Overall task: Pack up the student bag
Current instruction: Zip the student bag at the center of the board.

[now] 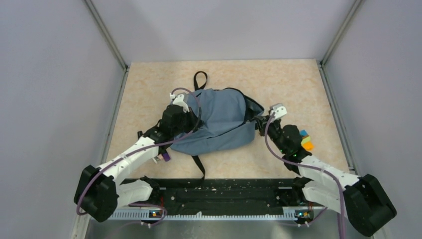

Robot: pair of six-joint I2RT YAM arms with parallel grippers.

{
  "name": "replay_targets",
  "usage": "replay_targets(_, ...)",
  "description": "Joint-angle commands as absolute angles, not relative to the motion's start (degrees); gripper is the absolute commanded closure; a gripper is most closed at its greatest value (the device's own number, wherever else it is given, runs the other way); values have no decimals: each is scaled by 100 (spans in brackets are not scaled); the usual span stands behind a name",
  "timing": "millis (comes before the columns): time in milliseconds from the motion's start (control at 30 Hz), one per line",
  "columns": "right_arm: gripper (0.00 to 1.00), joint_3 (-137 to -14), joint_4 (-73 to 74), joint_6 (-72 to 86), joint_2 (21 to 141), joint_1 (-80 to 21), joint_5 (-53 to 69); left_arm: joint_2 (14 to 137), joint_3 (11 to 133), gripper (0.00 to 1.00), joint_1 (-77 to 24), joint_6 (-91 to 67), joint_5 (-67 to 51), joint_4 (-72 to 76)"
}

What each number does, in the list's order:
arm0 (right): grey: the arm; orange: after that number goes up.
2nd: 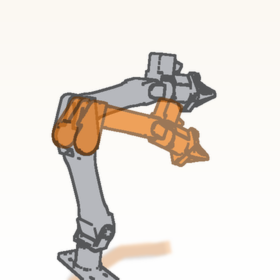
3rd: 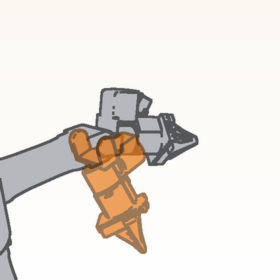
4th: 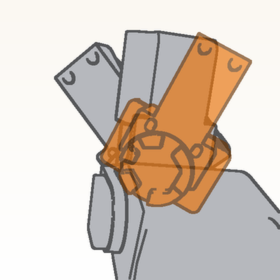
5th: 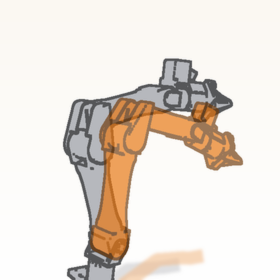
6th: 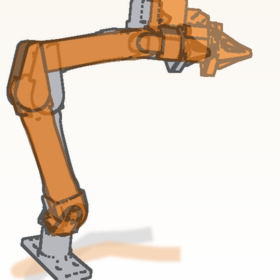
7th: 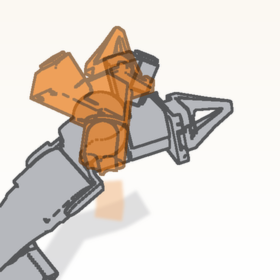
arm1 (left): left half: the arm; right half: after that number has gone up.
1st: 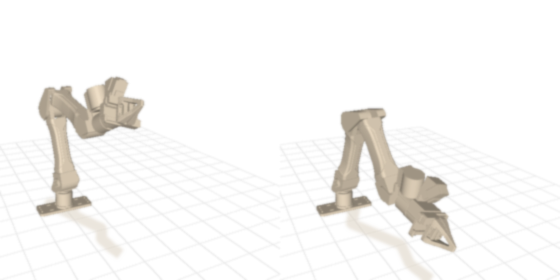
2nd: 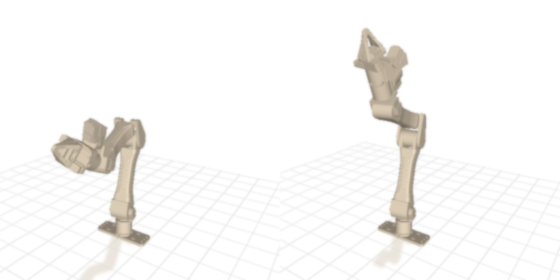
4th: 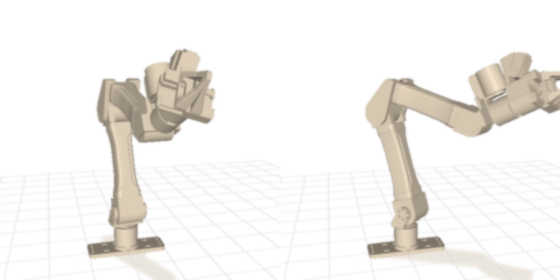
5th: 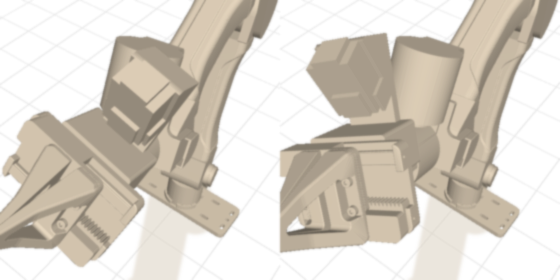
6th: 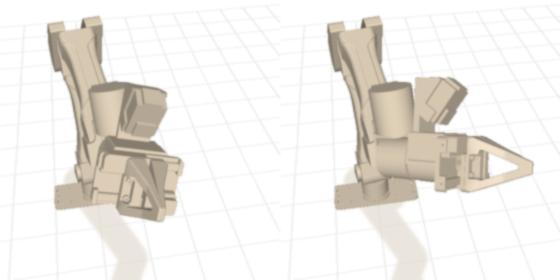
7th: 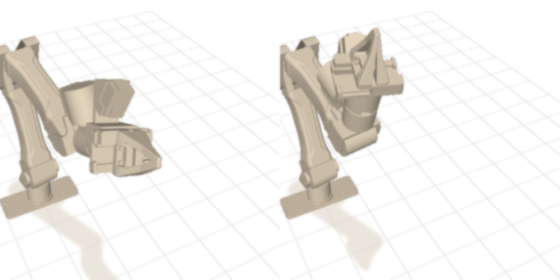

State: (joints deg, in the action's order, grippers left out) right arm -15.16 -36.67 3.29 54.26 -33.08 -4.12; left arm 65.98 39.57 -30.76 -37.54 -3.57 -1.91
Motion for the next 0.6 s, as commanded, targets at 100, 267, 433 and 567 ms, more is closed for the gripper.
replay_targets(100, 100, -2223, -4685, 435, 6419, -2115, -200, 6238, 3929, 100, -2736, -2694, 334, -705)
replay_targets(267, 100, -2391, -4573, 558, 6261, -2110, 1004, 6298, 4143, 89, -2747, -2402, -262, -760)
replay_targets(433, 92, -2595, -3038, 1081, 5763, -2110, 1136, 6284, 4304, 38, -2788, -2275, -251, -758)
replay_targets(567, 61, -2544, -2125, 1482, 5247, -2110, 991, 6199, 4511, 28, -3059, -1734, -132, -734)
